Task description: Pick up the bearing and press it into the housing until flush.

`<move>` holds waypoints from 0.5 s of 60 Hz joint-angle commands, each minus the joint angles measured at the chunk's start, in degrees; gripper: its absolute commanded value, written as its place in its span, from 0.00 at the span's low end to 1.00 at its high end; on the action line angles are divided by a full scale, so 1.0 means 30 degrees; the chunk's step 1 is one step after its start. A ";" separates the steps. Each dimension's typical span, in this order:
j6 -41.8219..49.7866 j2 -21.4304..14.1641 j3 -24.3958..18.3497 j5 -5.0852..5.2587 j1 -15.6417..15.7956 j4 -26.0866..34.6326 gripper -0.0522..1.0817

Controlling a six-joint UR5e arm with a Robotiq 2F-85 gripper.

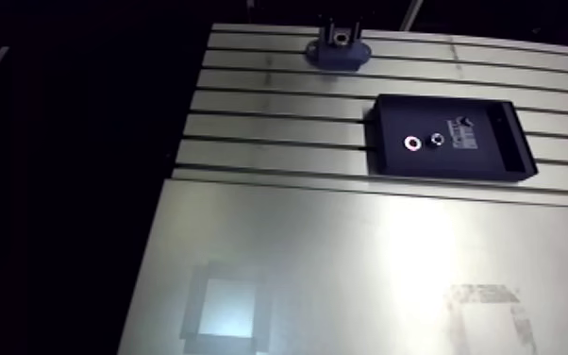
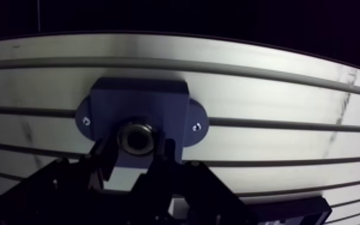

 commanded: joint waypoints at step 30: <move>0.0054 -0.0322 0.0076 0.0091 0.0000 -0.0017 0.05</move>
